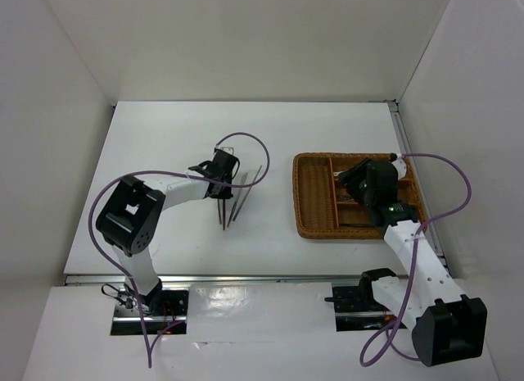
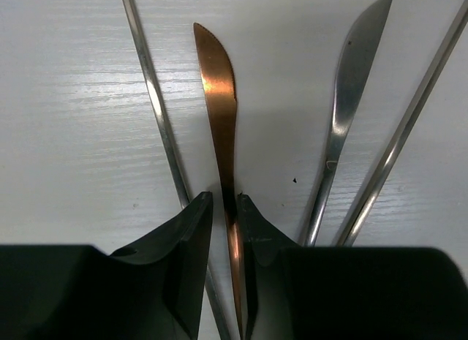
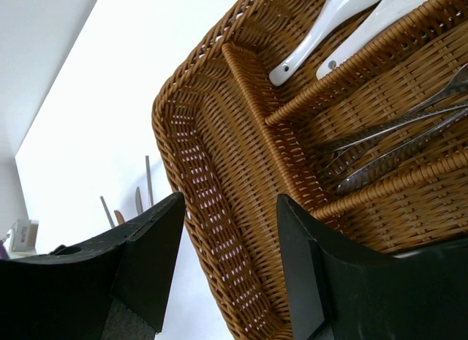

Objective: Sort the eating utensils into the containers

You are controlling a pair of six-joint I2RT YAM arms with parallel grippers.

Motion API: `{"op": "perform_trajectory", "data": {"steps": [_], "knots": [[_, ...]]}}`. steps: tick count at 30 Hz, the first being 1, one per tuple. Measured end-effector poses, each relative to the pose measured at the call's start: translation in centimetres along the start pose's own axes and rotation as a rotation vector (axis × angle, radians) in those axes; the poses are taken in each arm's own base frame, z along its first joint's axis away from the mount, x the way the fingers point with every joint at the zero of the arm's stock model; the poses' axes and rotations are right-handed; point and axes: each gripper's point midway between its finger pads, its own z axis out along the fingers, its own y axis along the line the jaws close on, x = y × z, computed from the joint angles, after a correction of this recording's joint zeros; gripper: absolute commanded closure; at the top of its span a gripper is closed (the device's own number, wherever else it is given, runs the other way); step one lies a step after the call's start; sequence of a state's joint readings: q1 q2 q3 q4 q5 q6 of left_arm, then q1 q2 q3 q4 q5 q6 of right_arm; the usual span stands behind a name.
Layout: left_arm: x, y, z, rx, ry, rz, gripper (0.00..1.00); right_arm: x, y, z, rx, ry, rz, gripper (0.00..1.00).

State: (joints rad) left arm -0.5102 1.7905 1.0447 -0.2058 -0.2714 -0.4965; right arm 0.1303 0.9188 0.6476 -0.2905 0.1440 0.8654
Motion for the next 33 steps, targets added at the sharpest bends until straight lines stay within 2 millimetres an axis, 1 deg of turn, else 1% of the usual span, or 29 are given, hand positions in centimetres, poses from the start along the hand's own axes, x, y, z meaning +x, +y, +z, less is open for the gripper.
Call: {"op": "perform_trajectory", "data": {"steps": [6, 8, 12, 16, 18, 20, 23, 24, 26, 29, 33], "knots": [[-0.1, -1.2, 0.1, -0.002, 0.004, 0.025, 0.75, -0.1, 0.5, -0.3, -0.025, 0.0, 0.003, 0.39], [-0.1, -1.4, 0.1, -0.003, 0.005, 0.031, 0.76, 0.1, 0.6, -0.3, -0.032, 0.01, 0.003, 0.39], [0.0, -1.5, 0.1, 0.001, 0.008, 0.033, 0.84, 0.3, 1.0, -0.4, -0.051, 0.024, 0.001, 0.39], [0.0, -1.6, 0.1, 0.007, 0.009, 0.034, 0.87, 0.6, 1.4, -0.5, -0.084, 0.04, -0.013, 0.39], [-0.1, -1.7, -0.1, 0.01, 0.009, 0.033, 0.87, 1.0, 2.0, -0.6, -0.123, 0.057, -0.037, 0.39], [0.1, -1.7, -0.3, 0.017, 0.021, 0.035, 0.87, 1.6, 2.9, -0.8, -0.186, 0.089, -0.075, 0.39], [0.7, -1.9, -1.2, 0.036, 0.051, 0.04, 0.87, 2.5, 5.1, -1.0, -0.321, 0.143, -0.135, 0.39], [0.7, -2.0, -1.6, 0.045, 0.055, 0.04, 0.87, 3.0, 5.8, -1.0, -0.362, 0.163, -0.158, 0.39], [-0.1, -2.4, -3.1, 0.078, 0.031, 0.028, 0.87, 4.4, 7.0, -1.1, -0.438, 0.208, -0.206, 0.38], [-2.9, -3.5, -6.4, 0.157, -0.062, -0.017, 0.87, 7.8, 8.9, -1.5, -0.547, 0.304, -0.3, 0.33], [-7.2, -5.2, -11.0, 0.272, -0.215, -0.076, 0.87, 13.3, 10.8, -3.0, -0.673, 0.422, -0.437, 0.32]]}}
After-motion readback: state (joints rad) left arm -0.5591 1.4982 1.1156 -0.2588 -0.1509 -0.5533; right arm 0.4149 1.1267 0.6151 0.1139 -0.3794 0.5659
